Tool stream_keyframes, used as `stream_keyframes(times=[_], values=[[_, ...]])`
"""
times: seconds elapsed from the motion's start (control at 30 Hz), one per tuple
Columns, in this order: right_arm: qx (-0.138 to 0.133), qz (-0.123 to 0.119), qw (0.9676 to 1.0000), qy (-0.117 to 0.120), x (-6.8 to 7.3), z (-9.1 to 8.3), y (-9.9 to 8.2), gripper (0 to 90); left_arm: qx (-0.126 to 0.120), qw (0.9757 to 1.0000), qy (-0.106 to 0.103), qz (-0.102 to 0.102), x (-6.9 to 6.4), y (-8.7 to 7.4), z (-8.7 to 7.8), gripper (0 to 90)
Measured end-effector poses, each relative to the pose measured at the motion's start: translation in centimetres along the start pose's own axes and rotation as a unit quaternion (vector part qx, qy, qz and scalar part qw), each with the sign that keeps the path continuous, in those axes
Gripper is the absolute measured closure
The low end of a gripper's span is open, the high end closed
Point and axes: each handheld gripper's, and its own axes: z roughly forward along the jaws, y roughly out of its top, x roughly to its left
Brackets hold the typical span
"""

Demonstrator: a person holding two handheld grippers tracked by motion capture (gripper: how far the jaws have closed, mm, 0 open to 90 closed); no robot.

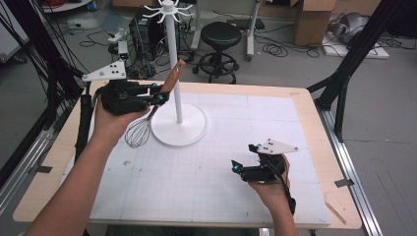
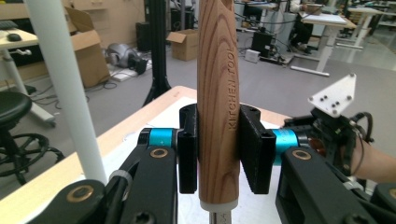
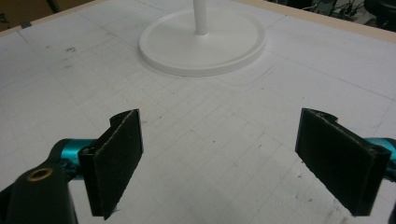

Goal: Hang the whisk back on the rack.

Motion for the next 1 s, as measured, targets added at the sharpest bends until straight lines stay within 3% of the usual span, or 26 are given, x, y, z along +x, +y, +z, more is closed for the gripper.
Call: stream_keyframes(times=[0.5, 1.0], values=[[-0.002, 0.001, 1.0000, 0.001, -0.1, 0.0, -0.1, 13.7, -0.019, 0.9992, 0.024, 0.024, 0.0, 3.6, 0.6, 70.6], [0.000, 0.002, 1.0000, 0.002, -0.1, 0.0, -0.1, 13.7, -0.027, 0.9991, 0.027, 0.019, 0.8, 5.3, 0.6, 70.6]])
